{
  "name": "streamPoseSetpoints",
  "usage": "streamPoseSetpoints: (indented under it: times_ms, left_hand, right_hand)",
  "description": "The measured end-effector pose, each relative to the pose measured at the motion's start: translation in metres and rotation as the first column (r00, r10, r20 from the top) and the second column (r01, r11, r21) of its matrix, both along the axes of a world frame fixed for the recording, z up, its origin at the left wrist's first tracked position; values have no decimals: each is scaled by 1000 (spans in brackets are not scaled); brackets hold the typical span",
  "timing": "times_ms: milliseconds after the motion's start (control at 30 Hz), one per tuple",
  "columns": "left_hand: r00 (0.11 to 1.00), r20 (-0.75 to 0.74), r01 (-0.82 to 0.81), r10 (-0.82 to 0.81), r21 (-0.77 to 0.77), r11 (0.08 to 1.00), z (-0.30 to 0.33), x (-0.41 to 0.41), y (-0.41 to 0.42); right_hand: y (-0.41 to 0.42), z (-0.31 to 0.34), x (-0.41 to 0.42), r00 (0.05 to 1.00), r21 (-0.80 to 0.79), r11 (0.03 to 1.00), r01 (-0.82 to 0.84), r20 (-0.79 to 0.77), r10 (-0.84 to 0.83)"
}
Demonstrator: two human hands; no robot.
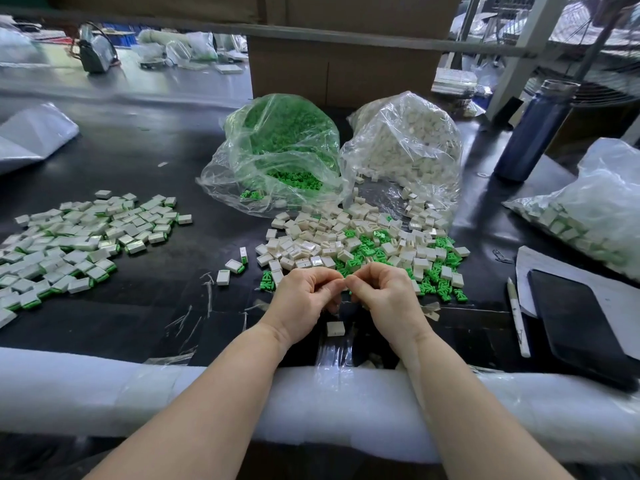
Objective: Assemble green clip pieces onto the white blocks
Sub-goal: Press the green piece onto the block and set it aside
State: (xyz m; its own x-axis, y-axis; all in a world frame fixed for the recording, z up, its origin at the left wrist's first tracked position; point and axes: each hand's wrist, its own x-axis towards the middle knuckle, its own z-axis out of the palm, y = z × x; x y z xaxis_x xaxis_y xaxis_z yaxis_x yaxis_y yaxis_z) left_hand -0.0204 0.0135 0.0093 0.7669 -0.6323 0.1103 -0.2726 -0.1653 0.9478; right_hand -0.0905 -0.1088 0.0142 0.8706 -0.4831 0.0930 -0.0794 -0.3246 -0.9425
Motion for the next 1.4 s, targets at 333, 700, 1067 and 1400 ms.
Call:
streamPoseSetpoints:
  times_ms: [333, 700, 1067, 1400]
  left_hand:
    - [995, -97, -45, 36, -91, 995, -2, 2, -4]
    - [999, -19, -31, 30, -43, 999, -3, 2, -3]
    - [996, -9, -88, 88, -53, 995, 2, 0, -1]
    - [1000, 19, -22, 23, -68, 997, 9, -3, 0]
  right_hand:
    - [-5, -6, 2, 976, -258, 941, 217, 69, -207]
    - [2, 0, 0, 976, -217, 971, 100, 214, -52]
    - [2, -2, 1, 987, -186, 982, 13, 160, 17]
    - [6, 3, 0, 991, 83, 991, -108, 85, 101]
